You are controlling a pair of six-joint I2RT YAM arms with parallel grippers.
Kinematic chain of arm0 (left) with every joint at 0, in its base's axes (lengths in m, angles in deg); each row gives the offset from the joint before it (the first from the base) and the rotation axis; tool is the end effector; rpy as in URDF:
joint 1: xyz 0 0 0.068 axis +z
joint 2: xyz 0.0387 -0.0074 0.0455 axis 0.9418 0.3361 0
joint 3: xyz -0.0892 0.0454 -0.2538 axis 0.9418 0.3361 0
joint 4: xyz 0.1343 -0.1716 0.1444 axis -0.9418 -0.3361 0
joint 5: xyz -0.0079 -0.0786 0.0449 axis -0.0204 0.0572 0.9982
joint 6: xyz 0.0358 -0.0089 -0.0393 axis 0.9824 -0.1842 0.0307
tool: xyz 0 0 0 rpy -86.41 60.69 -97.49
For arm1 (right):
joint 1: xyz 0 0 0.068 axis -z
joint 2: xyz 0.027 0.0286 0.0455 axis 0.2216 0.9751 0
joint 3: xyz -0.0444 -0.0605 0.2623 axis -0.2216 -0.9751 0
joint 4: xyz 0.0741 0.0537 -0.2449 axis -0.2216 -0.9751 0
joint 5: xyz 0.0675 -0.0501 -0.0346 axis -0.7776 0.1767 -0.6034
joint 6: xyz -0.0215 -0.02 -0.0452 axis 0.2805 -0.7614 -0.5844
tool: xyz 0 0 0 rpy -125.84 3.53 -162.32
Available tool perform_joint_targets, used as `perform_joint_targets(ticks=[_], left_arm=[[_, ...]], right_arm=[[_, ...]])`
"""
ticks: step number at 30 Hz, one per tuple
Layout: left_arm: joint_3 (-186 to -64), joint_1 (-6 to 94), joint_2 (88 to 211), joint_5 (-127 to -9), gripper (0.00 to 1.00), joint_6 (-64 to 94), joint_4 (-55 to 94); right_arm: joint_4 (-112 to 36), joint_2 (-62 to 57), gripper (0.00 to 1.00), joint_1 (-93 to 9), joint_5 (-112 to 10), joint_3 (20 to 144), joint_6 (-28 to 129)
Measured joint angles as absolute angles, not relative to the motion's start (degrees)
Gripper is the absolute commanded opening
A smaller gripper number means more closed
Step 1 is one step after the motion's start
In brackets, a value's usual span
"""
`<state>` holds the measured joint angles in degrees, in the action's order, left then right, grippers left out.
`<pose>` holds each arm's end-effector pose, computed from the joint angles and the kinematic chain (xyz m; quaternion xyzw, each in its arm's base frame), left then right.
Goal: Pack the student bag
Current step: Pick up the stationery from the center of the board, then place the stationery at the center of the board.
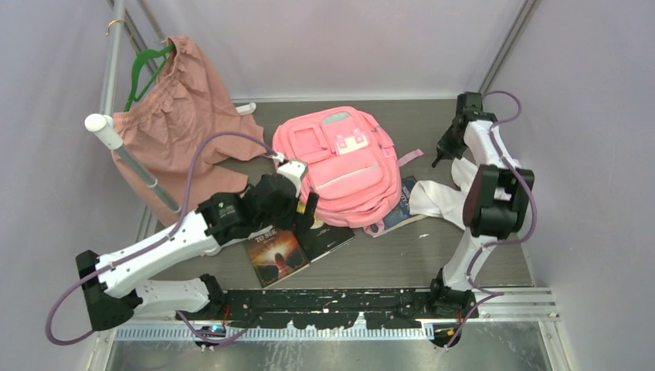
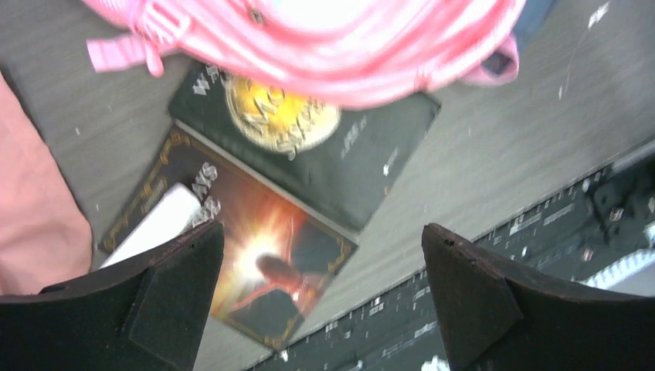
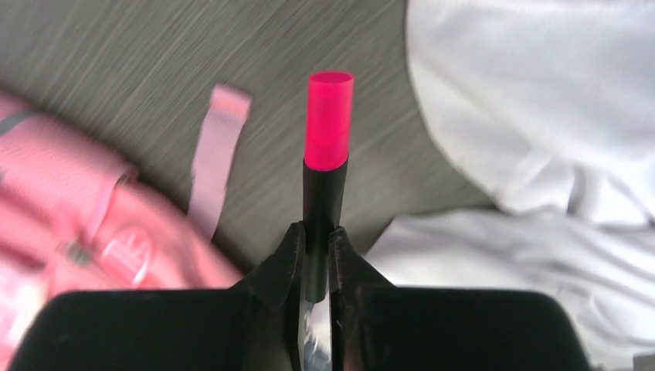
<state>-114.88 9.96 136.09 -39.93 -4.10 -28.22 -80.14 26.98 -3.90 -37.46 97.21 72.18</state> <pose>0.1173 -0.1819 0.3294 0.1746 0.8987 -0.1512 0.3728 0.4078 -0.0674 0.2374 0.3217 0.9161 -0.0053 0.2393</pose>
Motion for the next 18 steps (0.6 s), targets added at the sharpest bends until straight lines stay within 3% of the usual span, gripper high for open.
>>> perform_joint_targets(ticks=[6, 16, 18], left_arm=[[-125.1, 21.5, 147.8, -49.5, 1.00, 3.2, -26.2], [-134.0, 22.5, 159.8, -56.8, 1.00, 9.8, -26.5], [-134.6, 22.5, 160.8, -57.3, 1.00, 10.2, -26.5]], right_arm=[[-78.6, 6.9, 0.01, -10.2, -41.4, 85.8, 73.9], [-76.9, -15.5, 0.01, -22.4, -48.1, 59.7, 80.0], [-77.4, -18.0, 0.05, -24.8, -48.4, 56.0, 81.8]])
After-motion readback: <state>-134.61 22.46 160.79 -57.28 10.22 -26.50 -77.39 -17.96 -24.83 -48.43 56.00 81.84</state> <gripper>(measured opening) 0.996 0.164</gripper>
